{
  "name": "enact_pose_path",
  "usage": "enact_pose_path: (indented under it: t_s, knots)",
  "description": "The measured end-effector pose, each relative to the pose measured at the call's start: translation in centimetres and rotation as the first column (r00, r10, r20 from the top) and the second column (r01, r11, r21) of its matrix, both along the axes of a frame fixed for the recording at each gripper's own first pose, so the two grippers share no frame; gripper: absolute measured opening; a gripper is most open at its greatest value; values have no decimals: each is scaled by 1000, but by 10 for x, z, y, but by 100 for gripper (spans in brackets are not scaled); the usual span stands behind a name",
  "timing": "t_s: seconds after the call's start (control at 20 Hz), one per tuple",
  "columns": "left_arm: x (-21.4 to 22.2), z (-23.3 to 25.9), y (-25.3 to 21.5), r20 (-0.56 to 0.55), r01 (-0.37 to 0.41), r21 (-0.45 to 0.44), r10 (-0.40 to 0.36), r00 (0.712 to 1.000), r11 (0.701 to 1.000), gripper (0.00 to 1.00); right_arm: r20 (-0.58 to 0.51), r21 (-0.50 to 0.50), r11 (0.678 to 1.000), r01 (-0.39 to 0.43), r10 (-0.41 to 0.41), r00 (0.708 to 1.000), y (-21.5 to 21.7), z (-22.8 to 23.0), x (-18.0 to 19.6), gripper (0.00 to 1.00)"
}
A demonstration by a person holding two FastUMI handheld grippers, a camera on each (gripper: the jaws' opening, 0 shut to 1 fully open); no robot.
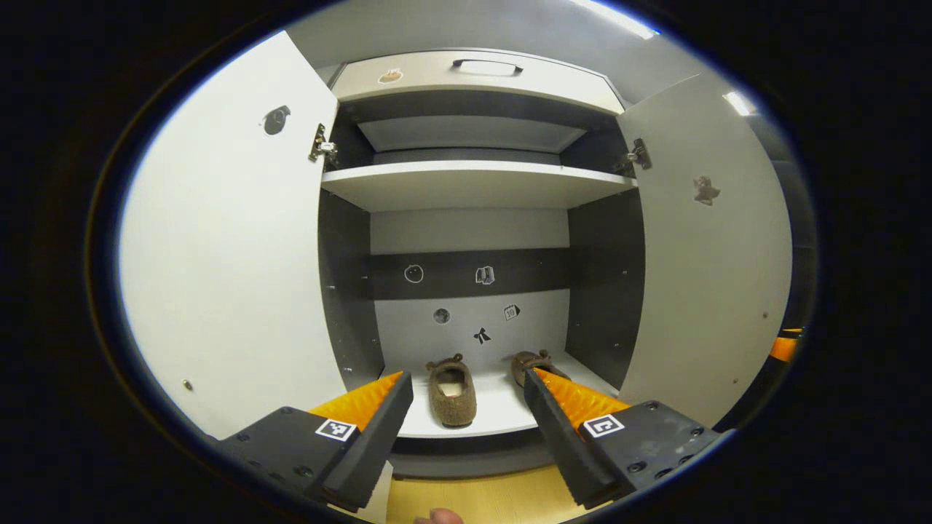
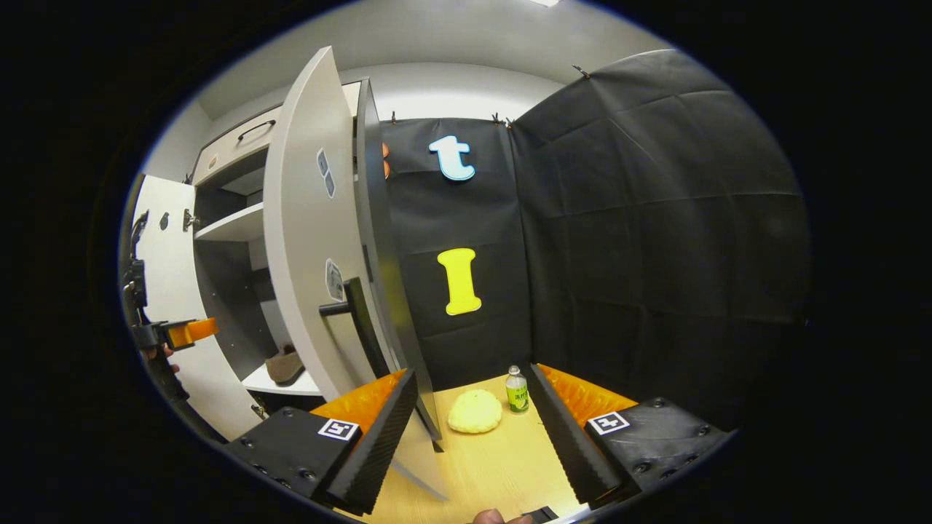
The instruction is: Grab one shoe with the right hand and put it into the shoe cabinet, grab the other shoe with the left hand and put it into the shoe cabinet; then close the right door with the right hand and the left door with the left hand.
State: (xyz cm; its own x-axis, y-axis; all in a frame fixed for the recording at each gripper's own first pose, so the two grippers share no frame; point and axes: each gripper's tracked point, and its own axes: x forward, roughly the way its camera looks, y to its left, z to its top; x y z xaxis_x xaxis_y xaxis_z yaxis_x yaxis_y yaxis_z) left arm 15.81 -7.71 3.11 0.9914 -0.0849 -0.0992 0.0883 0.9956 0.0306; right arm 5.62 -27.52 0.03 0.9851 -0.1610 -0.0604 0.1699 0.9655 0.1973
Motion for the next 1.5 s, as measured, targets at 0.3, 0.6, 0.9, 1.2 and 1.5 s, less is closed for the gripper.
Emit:
enact_pose_path:
  t_s: [0.3, 0.6, 0.9, 1.2, 1.5]
  knots:
    - [-63, 2, 5, -6, 15, -21, -16, 1000, 1000, 97, 8, -81, 996, -40, 40, 999, 15, 4, 18, 98]
    - [-97, -14, 35, -39, -3, -8, 3, 999, 1000, 97, 7, -126, 991, -37, 38, 999, 38, 6, 13, 98]
    - [-119, -24, 60, -56, 2, -13, -3, 998, 1000, 97, 10, -128, 990, -56, 58, 998, 82, 5, 8, 98]
    - [-137, -26, 101, -51, -21, -22, 20, 998, 1000, 96, 11, -140, 982, -124, 127, 992, 144, 5, 17, 98]
    - [-155, -19, 142, -33, -66, -26, 65, 997, 997, 96, 3, -112, 963, -246, 248, 969, 226, 5, 32, 98]
